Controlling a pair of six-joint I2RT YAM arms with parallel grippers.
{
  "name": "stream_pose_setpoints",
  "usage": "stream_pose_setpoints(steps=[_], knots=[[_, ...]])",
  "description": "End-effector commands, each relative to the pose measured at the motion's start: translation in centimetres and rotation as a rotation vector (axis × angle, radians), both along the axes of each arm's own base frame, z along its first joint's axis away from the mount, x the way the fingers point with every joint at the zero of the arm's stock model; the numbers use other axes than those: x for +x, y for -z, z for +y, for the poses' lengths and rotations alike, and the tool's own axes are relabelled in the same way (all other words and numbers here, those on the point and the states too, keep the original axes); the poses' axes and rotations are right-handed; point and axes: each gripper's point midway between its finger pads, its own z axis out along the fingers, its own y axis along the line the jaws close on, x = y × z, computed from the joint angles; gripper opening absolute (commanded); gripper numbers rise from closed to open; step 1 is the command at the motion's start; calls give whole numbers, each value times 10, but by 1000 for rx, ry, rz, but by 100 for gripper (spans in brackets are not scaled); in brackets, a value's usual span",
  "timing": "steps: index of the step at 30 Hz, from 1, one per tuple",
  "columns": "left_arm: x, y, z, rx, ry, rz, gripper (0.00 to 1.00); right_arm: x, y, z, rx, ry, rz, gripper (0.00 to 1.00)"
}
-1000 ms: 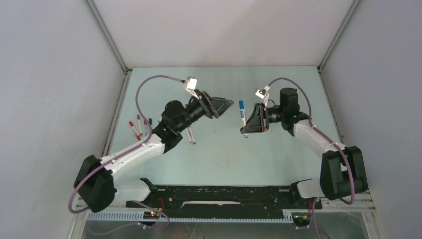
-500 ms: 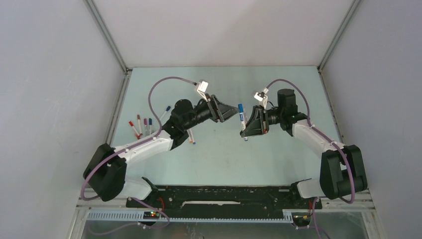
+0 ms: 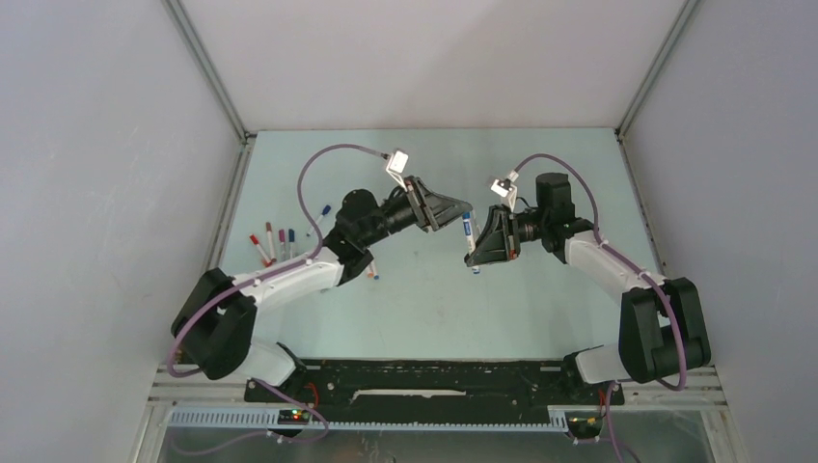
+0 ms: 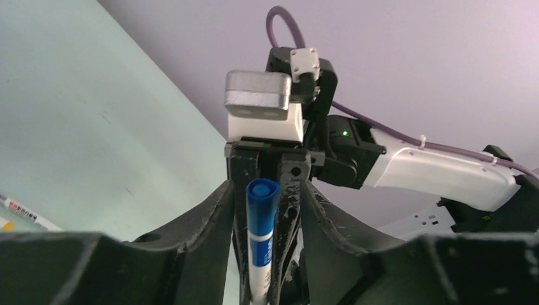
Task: Open the pen caps
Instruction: Open the pen cap from the pen.
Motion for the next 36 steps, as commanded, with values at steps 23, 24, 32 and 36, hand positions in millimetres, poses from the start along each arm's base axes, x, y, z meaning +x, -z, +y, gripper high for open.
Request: stream_pose_setpoints(steps=[23, 24, 32, 36], knots=[[-1, -33, -21, 6, 93, -51, 34, 9, -13, 1, 14, -2, -39, 0], [-1, -32, -22, 13, 93, -49, 34, 9, -12, 1, 14, 0, -37, 0], [5, -43, -18, 28, 53, -82, 9, 10, -10, 1, 10, -1, -20, 0], [30, -79, 7, 21, -66, -166, 2, 9, -7, 4, 4, -13, 8, 0]])
